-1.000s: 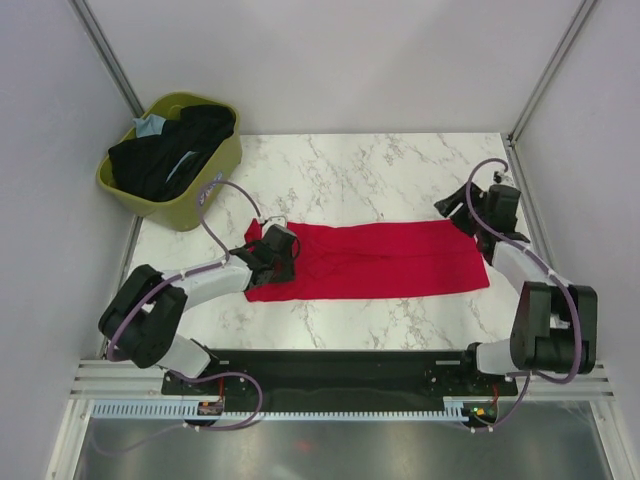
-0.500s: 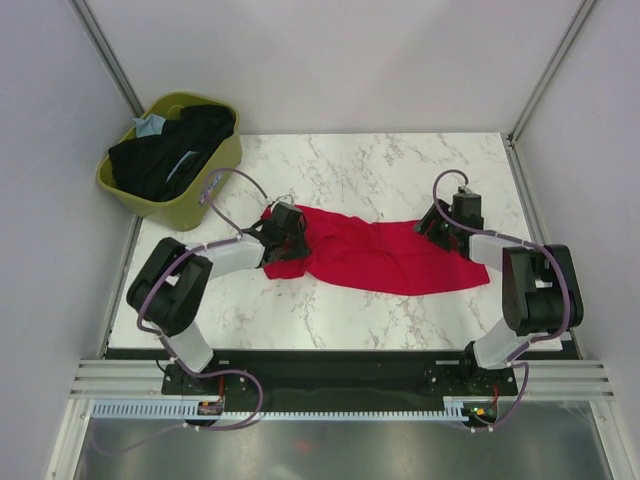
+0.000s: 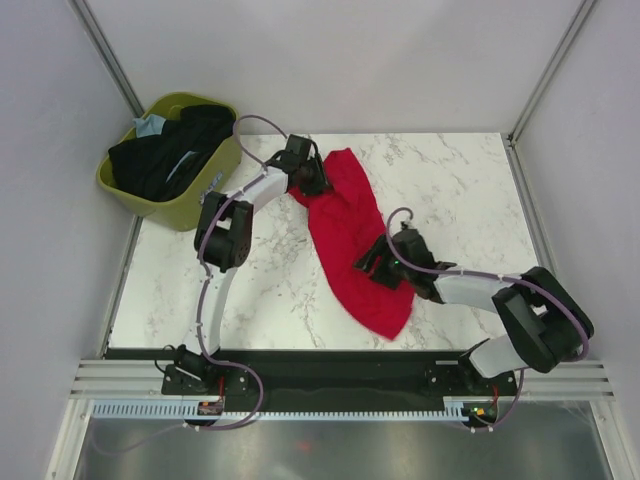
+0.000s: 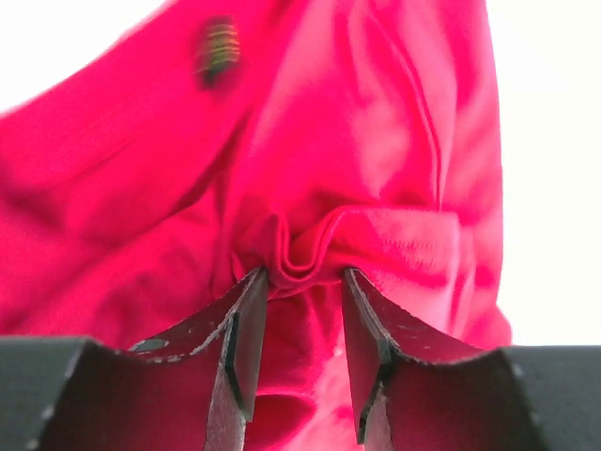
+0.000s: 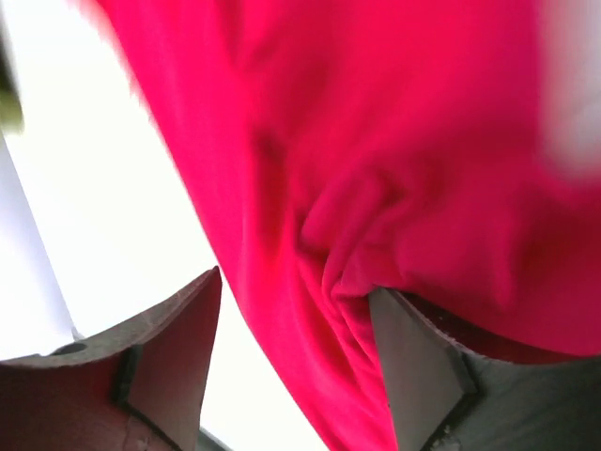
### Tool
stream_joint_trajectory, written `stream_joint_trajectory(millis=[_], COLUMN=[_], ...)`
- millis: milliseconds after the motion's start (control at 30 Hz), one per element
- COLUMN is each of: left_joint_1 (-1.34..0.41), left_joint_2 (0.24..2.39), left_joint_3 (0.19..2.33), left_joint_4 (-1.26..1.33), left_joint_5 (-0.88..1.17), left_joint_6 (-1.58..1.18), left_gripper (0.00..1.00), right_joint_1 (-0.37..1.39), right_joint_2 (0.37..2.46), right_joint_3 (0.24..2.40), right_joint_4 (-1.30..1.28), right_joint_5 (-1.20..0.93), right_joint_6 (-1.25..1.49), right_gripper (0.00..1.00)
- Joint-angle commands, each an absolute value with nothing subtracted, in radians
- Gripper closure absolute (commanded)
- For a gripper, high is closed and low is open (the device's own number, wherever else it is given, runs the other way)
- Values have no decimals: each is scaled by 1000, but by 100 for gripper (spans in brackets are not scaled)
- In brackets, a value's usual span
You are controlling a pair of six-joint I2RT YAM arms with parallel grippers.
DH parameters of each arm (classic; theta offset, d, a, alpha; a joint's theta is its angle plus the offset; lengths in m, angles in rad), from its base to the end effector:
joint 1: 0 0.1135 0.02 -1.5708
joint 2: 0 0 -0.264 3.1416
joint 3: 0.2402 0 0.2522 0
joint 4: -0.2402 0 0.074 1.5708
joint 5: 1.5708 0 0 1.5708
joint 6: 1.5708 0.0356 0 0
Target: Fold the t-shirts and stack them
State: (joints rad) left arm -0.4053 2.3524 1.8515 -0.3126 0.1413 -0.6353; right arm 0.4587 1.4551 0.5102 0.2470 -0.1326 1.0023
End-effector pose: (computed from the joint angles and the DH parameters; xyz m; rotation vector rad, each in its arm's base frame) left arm 0.4802 -0.2115 0.1565 -0.2148 2.4676 -0.6417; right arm 0.2359 0.1217 0.1421 0.5803 2.3628 0.8771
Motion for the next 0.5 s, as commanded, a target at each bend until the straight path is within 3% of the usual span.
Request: stream_joint_trajectory(millis=[0,100,200,333,467], left_joint_1=[-410,-411,-411,-411,-405], left_joint_2=[2482,2595,2667,2594,2400], left_joint_3=[2088,2309,2445,2407,2312], left_joint_4=[-446,-443,-381,-334,-325], left_joint_5=[244,335,466,485,335], left_joint_6=[-569,-529,-463,-362,-281], left_gripper=[54,52,33,1,0], right_joint_1=[649,729,775,828,844], right_joint_2=[1453,1529,1594,1595,1522], right_joint_3=[603,734,817,920,989], right_joint_4=[160,109,103,31,-135], right_joint_5=[-14,-12,-63,-69,55], right_joint_6=[1150,1144,1125,1042,963], right_gripper=[28,27,26,23,20])
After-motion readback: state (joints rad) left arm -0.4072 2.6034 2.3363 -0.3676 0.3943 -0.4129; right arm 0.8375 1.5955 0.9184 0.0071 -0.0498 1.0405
